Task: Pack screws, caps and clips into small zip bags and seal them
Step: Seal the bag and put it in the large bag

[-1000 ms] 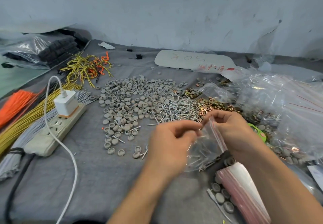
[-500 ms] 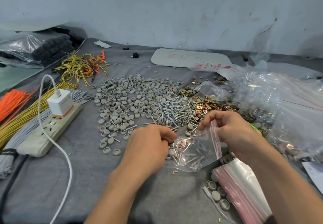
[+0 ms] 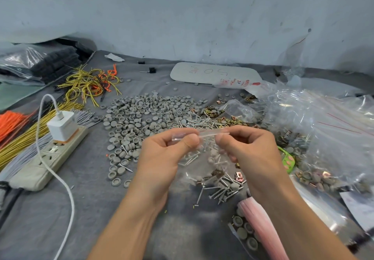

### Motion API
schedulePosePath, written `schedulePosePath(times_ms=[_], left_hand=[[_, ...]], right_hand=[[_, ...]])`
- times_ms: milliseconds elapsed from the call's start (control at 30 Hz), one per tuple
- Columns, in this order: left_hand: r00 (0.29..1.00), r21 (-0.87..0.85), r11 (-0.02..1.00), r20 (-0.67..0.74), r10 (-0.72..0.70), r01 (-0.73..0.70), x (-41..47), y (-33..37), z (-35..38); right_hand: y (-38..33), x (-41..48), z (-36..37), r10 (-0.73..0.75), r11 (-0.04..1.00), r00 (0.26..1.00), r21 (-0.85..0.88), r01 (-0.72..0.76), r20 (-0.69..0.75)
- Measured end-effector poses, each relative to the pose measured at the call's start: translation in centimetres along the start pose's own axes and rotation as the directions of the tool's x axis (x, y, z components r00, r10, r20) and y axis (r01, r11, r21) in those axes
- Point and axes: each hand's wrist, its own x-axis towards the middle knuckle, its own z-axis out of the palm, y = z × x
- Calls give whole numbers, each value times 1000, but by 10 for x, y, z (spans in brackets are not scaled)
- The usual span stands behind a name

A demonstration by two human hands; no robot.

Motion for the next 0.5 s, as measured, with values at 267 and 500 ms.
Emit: schedulePosePath(times_ms=[267,500], left_hand=[[985,131,990,-173,-23,46,1,-6,-2],[991,163,986,-137,-14,36,1,-6,-5]], right_hand=[[-2,-4,2,74,995,997,67,-74,2],[0,-3,1,146,977,988,149,-151,47]])
